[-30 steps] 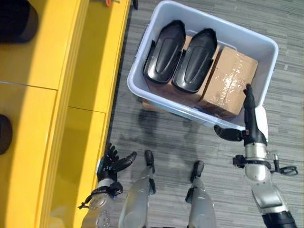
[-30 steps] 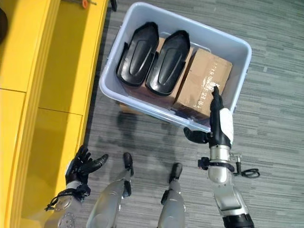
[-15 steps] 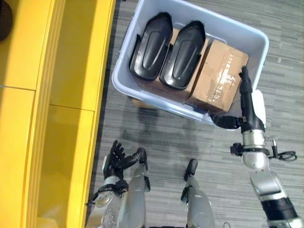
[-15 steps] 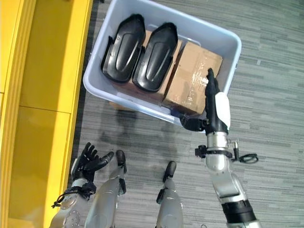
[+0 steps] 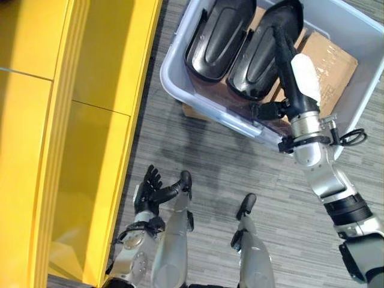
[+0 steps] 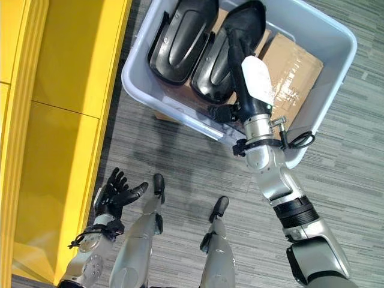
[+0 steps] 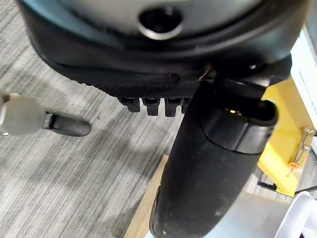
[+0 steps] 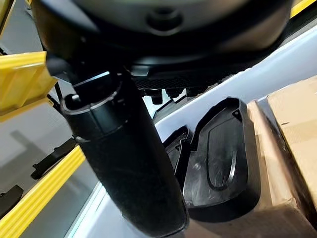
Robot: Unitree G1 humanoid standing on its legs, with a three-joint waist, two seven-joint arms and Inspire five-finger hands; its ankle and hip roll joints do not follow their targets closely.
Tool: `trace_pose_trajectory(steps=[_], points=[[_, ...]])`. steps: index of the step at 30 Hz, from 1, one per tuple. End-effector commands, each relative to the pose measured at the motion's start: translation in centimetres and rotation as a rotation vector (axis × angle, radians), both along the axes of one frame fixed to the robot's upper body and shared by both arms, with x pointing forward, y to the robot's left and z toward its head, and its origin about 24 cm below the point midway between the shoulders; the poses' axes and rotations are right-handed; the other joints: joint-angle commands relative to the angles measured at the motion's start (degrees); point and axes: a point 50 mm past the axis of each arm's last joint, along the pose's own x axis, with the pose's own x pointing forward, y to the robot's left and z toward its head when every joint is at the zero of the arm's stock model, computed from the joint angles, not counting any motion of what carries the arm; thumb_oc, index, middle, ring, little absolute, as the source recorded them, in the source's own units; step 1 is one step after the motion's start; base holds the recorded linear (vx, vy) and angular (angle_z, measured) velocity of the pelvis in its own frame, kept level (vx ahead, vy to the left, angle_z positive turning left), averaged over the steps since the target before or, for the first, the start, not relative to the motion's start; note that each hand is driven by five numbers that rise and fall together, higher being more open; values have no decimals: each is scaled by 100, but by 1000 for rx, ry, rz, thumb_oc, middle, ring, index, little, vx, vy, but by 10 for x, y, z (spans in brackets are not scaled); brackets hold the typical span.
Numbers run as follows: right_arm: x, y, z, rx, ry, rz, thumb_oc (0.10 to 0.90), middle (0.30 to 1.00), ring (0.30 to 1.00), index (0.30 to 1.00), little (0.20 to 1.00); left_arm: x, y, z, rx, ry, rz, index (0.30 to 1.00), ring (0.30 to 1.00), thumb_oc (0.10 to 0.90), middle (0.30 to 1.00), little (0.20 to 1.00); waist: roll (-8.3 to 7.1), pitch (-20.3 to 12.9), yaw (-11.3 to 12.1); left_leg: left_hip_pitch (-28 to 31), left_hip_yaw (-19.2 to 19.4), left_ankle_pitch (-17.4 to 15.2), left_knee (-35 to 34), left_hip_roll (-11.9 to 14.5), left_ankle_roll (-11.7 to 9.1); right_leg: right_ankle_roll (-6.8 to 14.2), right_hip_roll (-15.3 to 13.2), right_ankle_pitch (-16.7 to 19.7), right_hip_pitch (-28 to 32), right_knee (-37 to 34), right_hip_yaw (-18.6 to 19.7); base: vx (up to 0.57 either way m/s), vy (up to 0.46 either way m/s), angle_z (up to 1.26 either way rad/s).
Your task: Move parts from the plastic box to the shelf.
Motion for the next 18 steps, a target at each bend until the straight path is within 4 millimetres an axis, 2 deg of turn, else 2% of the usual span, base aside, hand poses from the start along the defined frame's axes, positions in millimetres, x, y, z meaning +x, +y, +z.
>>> trace_pose_trajectory(steps=[1,5,8,18], points=[[-10,9,62,-61,-278,12,900,1000,1000,1000,1000,-6,14,18,28,-105,37,1000,1000,900,1000,1000,-137,-83,-11,202,-399,-573,438,380,-424,154,-314,140,154,213,193,-2,0,3],[-6,12,73,-123,-313,-31,900,1000,1000,1000,1000,-4,14,19,36,-107,35,1000,1000,900,1000,1000,-156,-83,20,93,-427,-571,450,362,-412,171,-299,183,97,176,172,-2,6,5],[-3,14,77,-101,-320,-32,900,1000,1000,1000,1000,-2,13,20,37,-114,42,1000,1000,900,1000,1000,-171,-83,24,-8,-440,-578,464,347,-396,181,-304,228,31,164,176,3,18,4],[2,8,68,-24,-307,-85,900,1000,1000,1000,1000,3,8,24,31,-134,45,1000,1000,900,1000,1000,-142,-83,16,-259,-494,-620,543,274,-351,182,-319,229,-106,164,153,13,15,4]])
